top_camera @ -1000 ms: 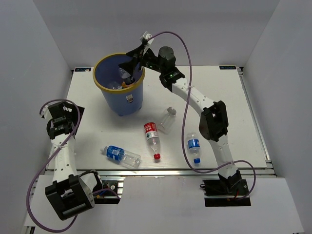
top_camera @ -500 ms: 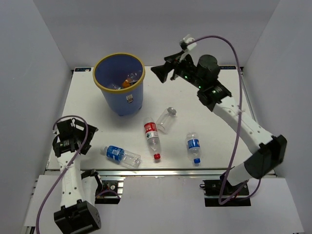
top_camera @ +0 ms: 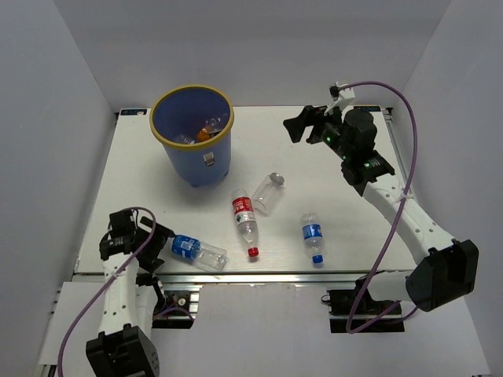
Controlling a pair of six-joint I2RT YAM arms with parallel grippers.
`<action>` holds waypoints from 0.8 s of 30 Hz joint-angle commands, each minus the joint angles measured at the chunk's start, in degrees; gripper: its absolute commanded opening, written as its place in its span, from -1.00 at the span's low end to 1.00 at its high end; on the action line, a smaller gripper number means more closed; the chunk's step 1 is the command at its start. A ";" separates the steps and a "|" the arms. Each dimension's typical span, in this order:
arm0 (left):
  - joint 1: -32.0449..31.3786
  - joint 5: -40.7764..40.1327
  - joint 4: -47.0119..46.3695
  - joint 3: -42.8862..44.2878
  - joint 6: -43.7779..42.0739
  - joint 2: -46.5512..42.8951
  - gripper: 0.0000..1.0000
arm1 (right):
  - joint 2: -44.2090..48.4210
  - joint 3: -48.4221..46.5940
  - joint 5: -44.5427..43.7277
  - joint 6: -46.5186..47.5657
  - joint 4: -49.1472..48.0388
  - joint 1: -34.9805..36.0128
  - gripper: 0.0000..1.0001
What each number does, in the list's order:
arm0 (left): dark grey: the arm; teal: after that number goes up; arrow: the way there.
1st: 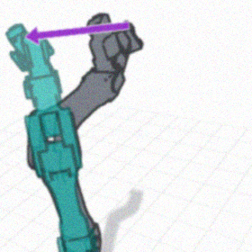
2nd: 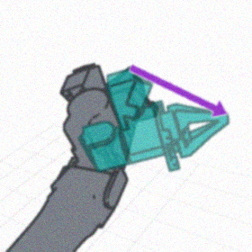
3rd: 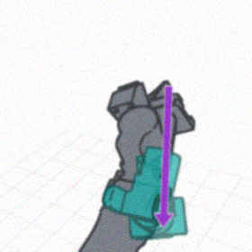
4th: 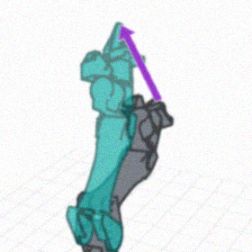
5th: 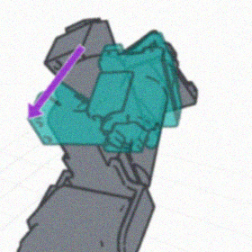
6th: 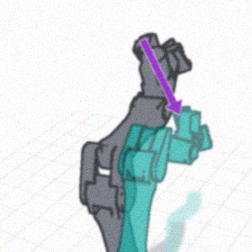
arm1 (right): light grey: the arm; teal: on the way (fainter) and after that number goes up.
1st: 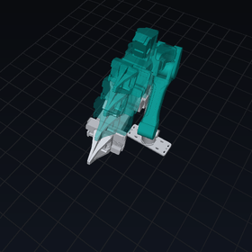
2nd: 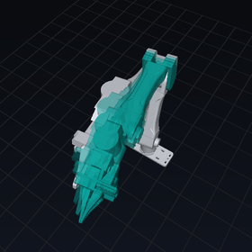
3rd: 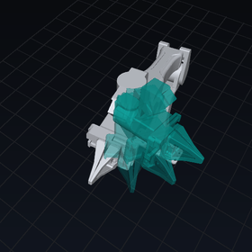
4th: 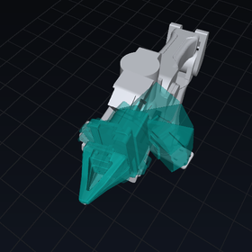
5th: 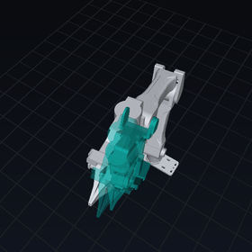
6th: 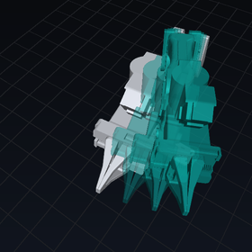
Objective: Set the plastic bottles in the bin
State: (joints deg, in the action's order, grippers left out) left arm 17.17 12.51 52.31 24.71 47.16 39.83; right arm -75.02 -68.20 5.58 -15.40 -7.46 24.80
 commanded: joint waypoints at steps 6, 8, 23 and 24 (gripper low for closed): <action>-12.67 -1.79 -13.10 -4.06 8.82 8.14 0.96 | 0.76 1.23 1.27 -2.79 -2.21 -3.70 0.79; -16.10 -3.71 -15.04 -4.14 12.41 11.38 0.96 | 0.41 1.41 1.97 -3.32 -2.12 -4.58 0.79; -21.83 -6.80 -17.86 0.59 13.58 17.56 -0.56 | -0.48 3.78 3.29 -5.52 -0.63 -8.54 0.79; -21.74 -7.15 -17.08 1.82 12.97 17.73 -0.74 | -0.04 3.95 3.38 -5.00 -0.45 -8.71 0.79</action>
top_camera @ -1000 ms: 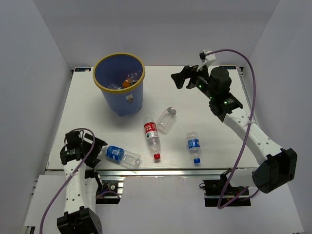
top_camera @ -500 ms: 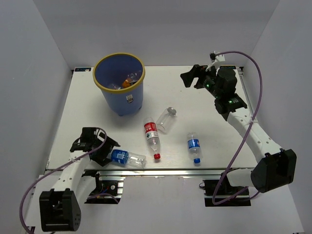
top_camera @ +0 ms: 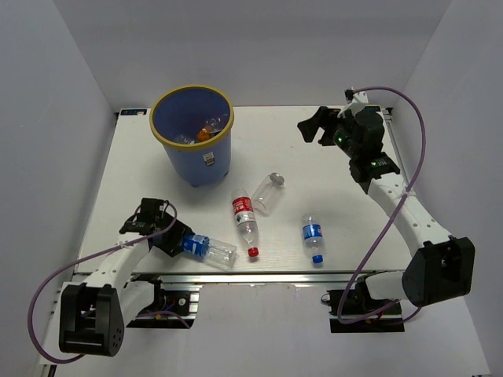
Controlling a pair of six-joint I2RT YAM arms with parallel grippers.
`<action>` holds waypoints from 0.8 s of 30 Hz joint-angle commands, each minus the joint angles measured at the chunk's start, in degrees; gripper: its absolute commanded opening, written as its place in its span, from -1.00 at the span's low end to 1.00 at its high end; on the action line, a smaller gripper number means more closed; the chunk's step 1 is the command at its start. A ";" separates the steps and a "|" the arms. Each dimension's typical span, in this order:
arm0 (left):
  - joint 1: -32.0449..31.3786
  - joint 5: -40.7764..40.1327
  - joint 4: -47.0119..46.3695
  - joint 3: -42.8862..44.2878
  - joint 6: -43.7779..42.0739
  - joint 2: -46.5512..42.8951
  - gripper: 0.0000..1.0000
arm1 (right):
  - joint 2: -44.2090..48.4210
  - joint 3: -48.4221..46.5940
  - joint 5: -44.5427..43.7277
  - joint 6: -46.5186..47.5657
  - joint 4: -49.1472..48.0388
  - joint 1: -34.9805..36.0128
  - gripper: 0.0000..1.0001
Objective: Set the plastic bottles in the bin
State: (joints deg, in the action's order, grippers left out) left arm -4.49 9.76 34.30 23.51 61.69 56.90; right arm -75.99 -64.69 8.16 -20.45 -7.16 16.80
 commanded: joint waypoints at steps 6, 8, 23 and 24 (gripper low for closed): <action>-0.25 -6.69 4.02 23.13 -10.79 -0.39 -1.00 | 4.18 3.60 0.10 3.21 0.13 -3.43 0.79; -1.13 -3.98 2.45 30.93 -14.40 -1.79 -1.00 | 5.31 4.56 0.53 4.53 0.21 -3.96 0.79; -1.40 -31.99 -0.03 78.34 -19.50 24.37 -1.00 | 6.29 4.65 7.57 14.20 3.38 -5.28 0.79; -1.40 -32.87 -0.20 80.10 -20.29 27.96 -1.00 | 6.55 5.18 7.57 14.82 3.20 -5.20 0.79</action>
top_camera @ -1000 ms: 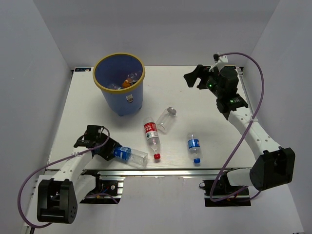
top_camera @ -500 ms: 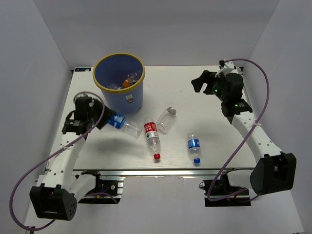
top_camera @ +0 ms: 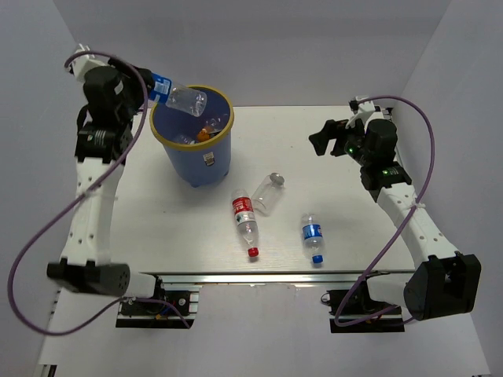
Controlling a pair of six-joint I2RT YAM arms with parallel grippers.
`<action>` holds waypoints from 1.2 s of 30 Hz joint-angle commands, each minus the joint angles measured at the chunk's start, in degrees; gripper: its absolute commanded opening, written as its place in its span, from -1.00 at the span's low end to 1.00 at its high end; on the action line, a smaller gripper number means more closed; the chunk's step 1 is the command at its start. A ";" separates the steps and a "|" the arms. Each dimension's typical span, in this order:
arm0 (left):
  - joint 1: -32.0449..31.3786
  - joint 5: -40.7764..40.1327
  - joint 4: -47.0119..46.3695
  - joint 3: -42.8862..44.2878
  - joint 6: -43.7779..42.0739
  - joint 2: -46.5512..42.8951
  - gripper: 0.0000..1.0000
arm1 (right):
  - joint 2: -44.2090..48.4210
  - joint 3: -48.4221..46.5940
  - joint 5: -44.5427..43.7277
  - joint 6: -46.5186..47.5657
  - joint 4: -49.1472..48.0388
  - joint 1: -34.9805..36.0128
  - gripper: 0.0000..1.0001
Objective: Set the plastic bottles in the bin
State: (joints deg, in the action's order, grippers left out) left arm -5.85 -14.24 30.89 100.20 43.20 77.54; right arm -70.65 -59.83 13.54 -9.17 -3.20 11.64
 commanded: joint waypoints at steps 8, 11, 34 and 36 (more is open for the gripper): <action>-0.04 -7.47 3.39 3.69 -3.38 11.68 -0.09 | 2.71 4.02 -1.84 6.01 3.11 0.84 0.79; -0.04 -7.38 1.45 0.96 -4.18 9.57 0.58 | 3.77 5.78 -2.65 2.25 5.48 1.54 0.79; 16.39 -2.89 3.92 -12.96 -1.11 0.27 0.96 | 3.07 22.03 -10.48 -8.05 20.35 14.02 0.79; 18.05 -4.64 3.12 -18.61 1.61 -2.73 0.96 | 0.61 22.91 -8.63 -9.37 18.76 14.20 0.79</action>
State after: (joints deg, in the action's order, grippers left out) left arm 11.25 -19.16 34.09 87.50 40.29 79.53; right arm -68.03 -38.02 2.15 -16.32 18.06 25.26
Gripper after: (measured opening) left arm 0.982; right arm 0.895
